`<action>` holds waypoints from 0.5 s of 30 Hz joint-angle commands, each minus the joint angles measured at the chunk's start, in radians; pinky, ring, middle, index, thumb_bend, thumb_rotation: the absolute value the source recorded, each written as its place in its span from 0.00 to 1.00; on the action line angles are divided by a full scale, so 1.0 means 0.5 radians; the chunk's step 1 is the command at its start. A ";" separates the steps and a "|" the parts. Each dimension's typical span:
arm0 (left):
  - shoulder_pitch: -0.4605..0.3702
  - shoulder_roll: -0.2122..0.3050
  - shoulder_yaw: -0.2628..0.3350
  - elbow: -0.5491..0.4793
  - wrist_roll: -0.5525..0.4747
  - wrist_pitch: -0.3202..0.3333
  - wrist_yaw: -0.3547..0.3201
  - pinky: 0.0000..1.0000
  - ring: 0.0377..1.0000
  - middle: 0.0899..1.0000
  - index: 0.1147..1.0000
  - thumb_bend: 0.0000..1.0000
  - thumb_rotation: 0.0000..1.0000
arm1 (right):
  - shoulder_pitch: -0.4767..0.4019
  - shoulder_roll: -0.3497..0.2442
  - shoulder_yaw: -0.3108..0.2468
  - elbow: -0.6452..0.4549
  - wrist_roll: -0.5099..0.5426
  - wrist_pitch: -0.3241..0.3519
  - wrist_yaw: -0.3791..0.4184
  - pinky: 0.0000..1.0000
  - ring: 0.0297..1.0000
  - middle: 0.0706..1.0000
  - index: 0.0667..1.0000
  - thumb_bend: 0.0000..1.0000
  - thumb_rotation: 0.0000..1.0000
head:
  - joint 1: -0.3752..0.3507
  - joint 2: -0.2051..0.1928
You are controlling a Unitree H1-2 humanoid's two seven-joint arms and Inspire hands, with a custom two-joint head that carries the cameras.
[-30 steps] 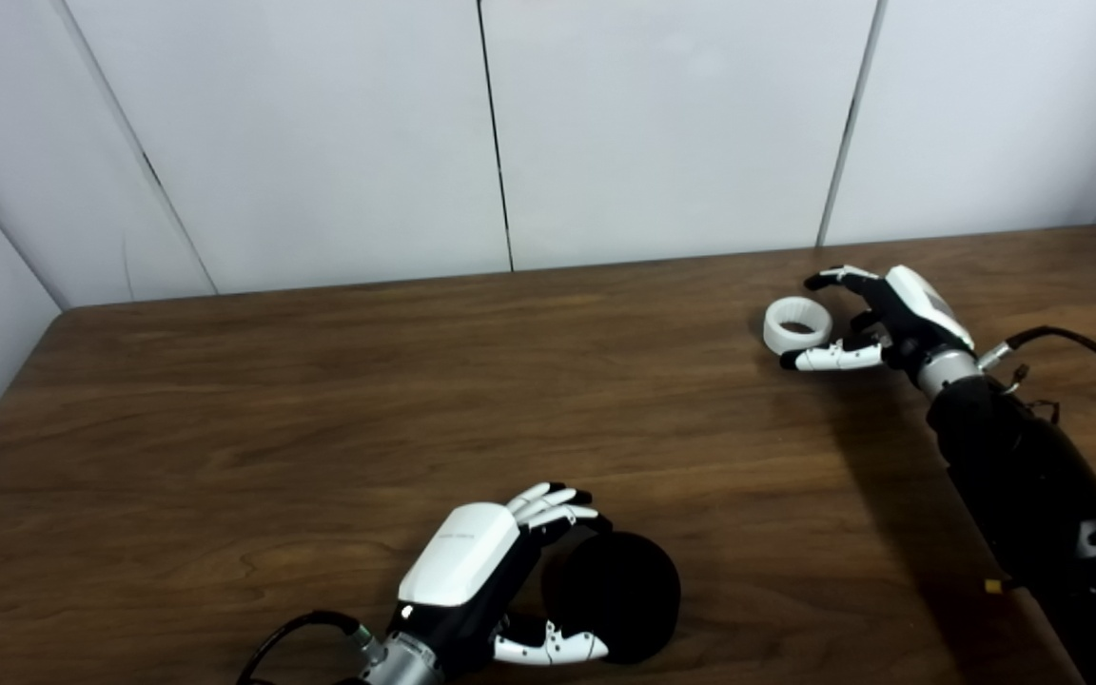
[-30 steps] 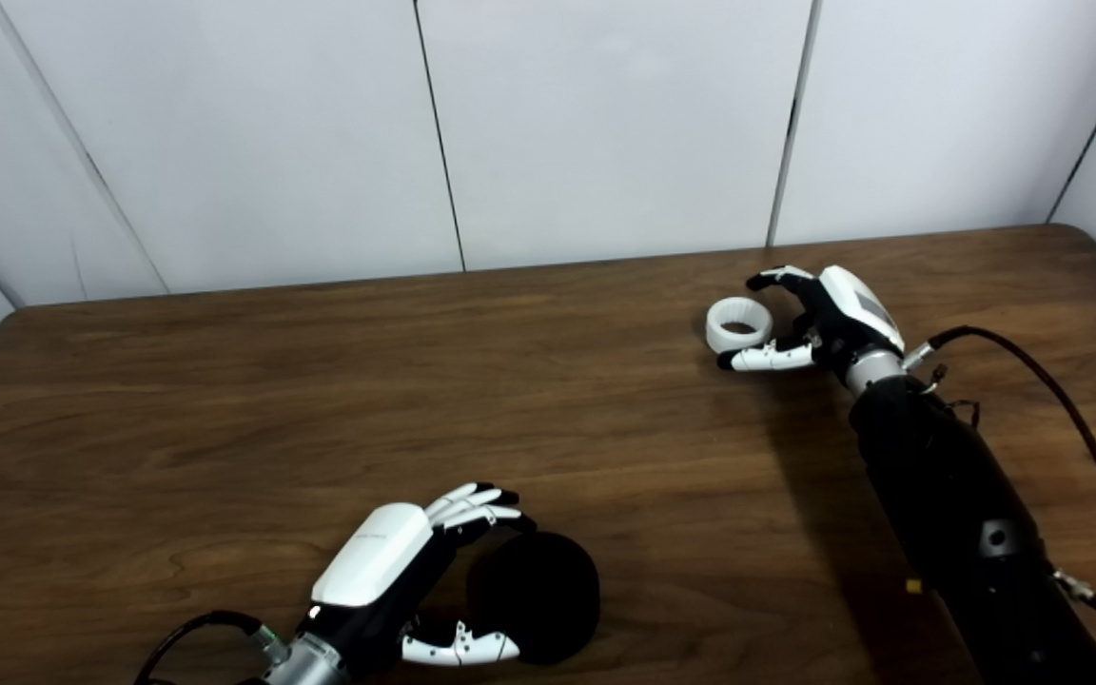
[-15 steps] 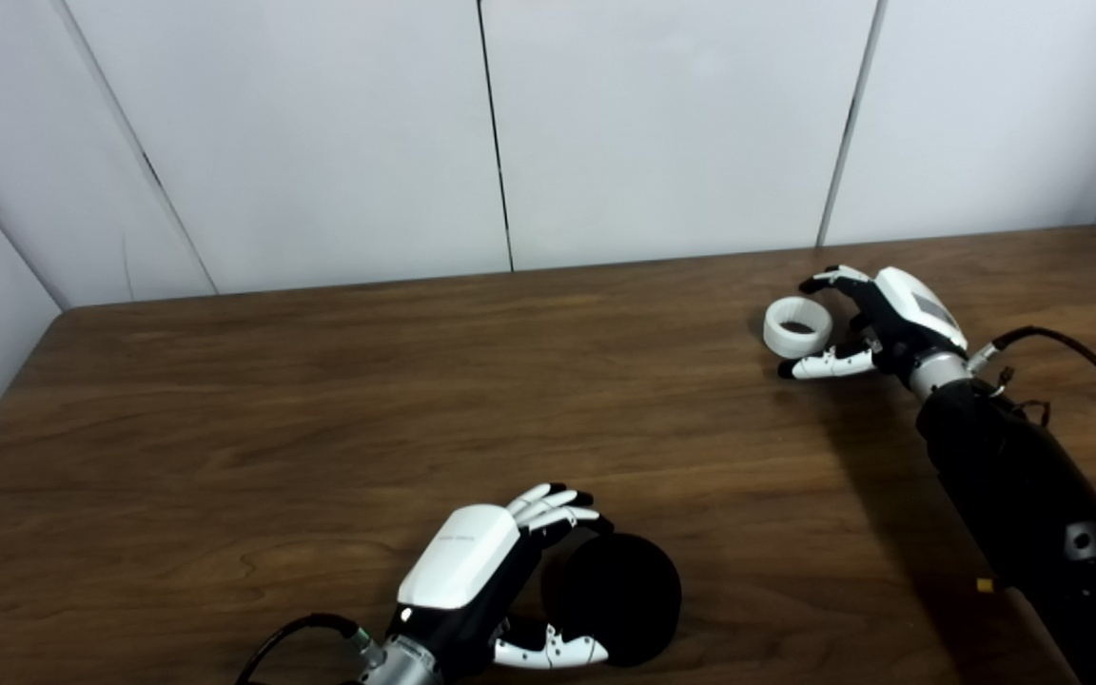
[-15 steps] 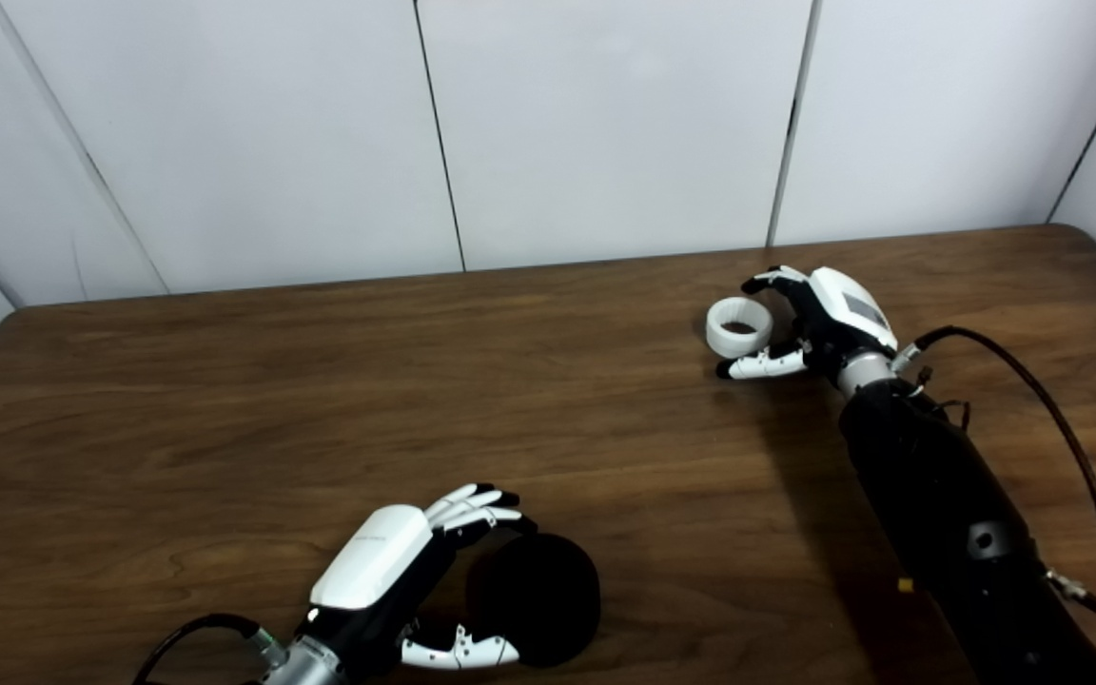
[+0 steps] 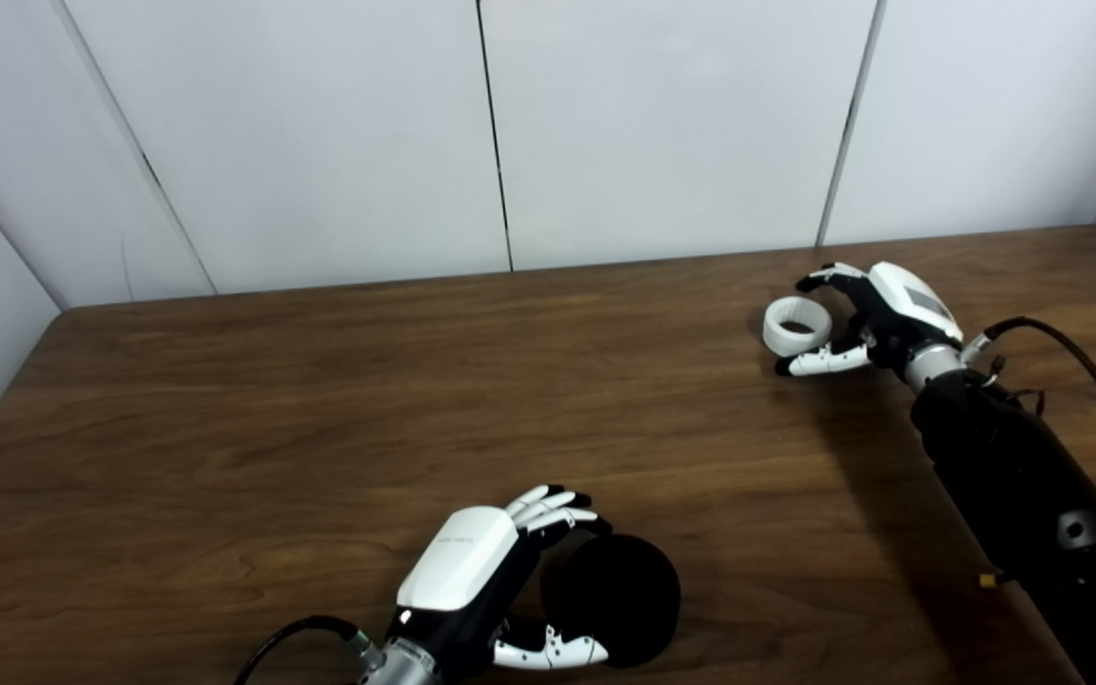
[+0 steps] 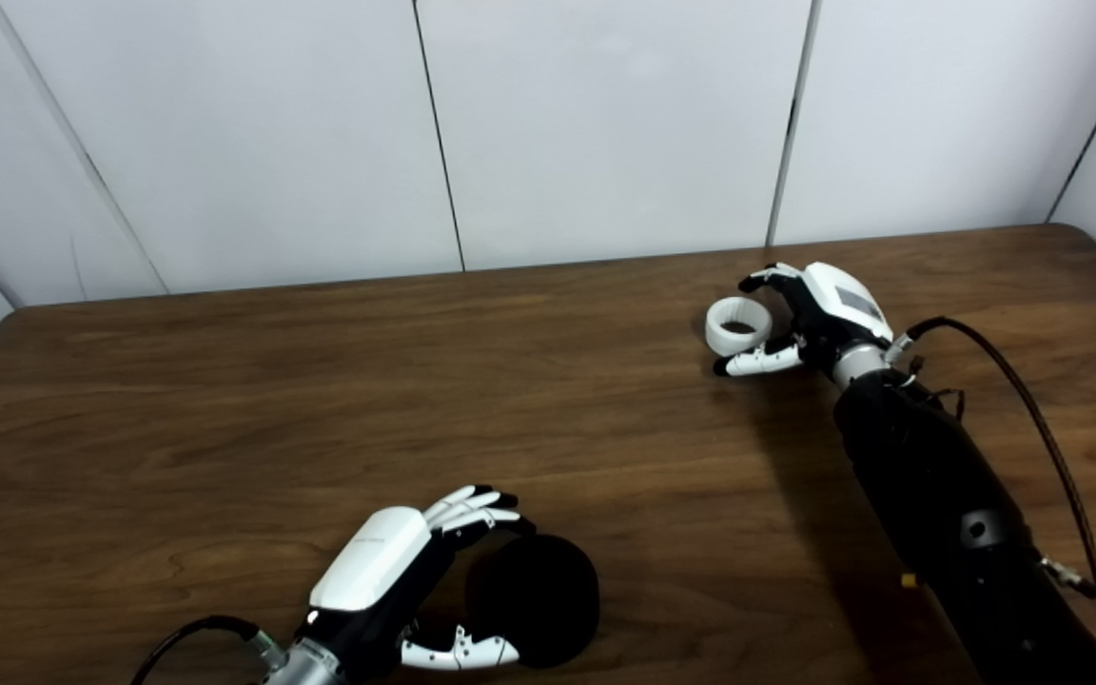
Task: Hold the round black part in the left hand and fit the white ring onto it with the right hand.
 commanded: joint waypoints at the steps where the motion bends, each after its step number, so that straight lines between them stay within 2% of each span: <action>1: 0.021 0.040 -0.015 0.037 0.058 0.009 -0.040 0.81 0.94 0.89 0.71 0.89 0.41 | -0.078 -0.031 -0.006 -0.037 -0.005 0.013 0.019 0.83 0.94 0.92 0.78 0.83 0.29 | -0.002 0.002; 15: 0.013 0.029 -0.029 0.049 0.079 0.018 -0.042 0.82 0.93 0.89 0.71 0.90 0.42 | -0.092 -0.053 0.014 -0.048 -0.039 0.016 0.049 0.83 0.94 0.93 0.78 0.83 0.31 | -0.010 0.003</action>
